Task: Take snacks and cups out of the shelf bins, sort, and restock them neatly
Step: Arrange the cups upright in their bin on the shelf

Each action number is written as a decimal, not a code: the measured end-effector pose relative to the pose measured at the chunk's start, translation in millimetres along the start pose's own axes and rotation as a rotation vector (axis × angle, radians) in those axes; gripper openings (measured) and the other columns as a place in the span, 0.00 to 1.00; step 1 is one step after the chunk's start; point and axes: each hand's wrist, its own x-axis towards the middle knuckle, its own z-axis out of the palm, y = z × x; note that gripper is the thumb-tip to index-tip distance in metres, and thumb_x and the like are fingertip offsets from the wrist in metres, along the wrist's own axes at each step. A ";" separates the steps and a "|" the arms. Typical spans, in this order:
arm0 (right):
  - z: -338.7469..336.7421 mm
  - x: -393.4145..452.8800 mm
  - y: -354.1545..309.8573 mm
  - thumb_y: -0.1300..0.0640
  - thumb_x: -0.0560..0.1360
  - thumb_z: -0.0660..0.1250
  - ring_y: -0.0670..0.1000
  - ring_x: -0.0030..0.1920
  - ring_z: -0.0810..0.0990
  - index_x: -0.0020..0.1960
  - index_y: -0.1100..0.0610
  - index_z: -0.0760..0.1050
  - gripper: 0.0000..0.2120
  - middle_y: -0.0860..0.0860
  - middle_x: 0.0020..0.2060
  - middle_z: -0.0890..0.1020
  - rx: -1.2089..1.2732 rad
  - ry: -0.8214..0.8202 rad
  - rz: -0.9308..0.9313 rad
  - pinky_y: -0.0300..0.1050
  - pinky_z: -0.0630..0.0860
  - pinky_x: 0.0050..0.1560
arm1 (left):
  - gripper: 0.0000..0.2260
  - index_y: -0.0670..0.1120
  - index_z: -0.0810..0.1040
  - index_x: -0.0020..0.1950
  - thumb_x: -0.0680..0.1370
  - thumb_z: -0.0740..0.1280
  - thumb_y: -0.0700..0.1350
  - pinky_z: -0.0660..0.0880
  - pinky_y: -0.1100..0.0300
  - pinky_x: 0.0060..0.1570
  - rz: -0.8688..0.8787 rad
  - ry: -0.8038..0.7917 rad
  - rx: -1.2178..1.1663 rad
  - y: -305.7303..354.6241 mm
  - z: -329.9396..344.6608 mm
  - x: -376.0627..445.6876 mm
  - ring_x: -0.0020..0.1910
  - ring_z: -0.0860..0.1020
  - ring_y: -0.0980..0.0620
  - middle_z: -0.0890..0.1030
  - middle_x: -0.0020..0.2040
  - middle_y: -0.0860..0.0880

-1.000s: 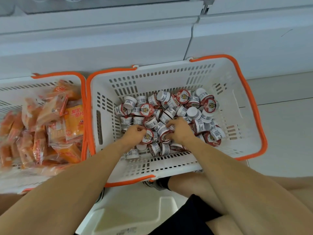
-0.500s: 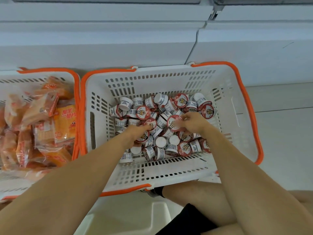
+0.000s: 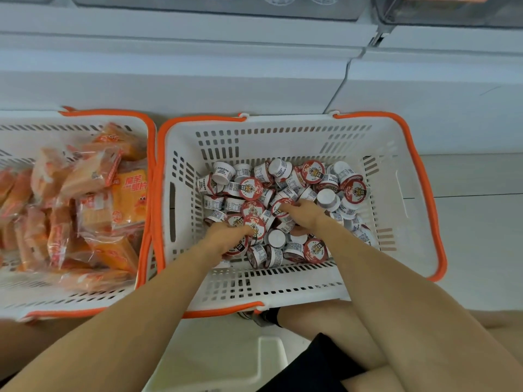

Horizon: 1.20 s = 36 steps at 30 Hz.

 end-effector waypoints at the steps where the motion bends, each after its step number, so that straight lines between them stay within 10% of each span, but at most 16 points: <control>1: 0.9 -0.7 2.2 0.45 0.79 0.68 0.55 0.43 0.82 0.69 0.59 0.67 0.26 0.56 0.52 0.78 0.036 -0.005 0.006 0.52 0.85 0.46 | 0.25 0.43 0.77 0.61 0.70 0.76 0.55 0.73 0.59 0.36 0.007 -0.005 0.002 -1.5 0.2 -1.7 0.48 0.78 0.48 0.81 0.54 0.45; 17: 7.1 -7.5 25.8 0.50 0.68 0.81 0.59 0.53 0.83 0.74 0.45 0.62 0.41 0.56 0.68 0.71 -0.159 -0.113 -0.174 0.54 0.85 0.45 | 0.22 0.43 0.75 0.61 0.73 0.74 0.54 0.76 0.58 0.36 0.055 -0.004 0.018 -8.5 -5.1 -25.6 0.46 0.77 0.50 0.79 0.50 0.48; 21: 8.9 -10.1 32.7 0.54 0.70 0.78 0.49 0.44 0.76 0.61 0.50 0.73 0.23 0.51 0.76 0.66 -0.412 -0.118 -0.265 0.43 0.75 0.45 | 0.22 0.43 0.75 0.61 0.74 0.73 0.54 0.77 0.58 0.37 0.045 -0.002 0.023 -8.5 -5.8 -27.1 0.43 0.76 0.52 0.78 0.47 0.49; 25: 10.7 -10.4 39.1 0.52 0.68 0.81 0.58 0.49 0.84 0.51 0.54 0.77 0.18 0.40 0.49 0.75 -0.212 -0.052 -0.223 0.56 0.82 0.54 | 0.23 0.43 0.74 0.63 0.74 0.73 0.53 0.73 0.60 0.33 0.057 -0.008 0.020 -7.2 -3.8 -29.2 0.42 0.74 0.54 0.77 0.49 0.50; 36: 6.6 -11.8 40.3 0.49 0.65 0.82 0.47 0.41 0.78 0.46 0.61 0.81 0.19 0.50 0.41 0.84 0.085 -0.033 -0.092 0.52 0.76 0.60 | 0.19 0.43 0.74 0.59 0.75 0.73 0.52 0.69 0.62 0.32 0.081 -0.011 0.016 -7.5 -0.8 -33.4 0.40 0.73 0.54 0.77 0.46 0.49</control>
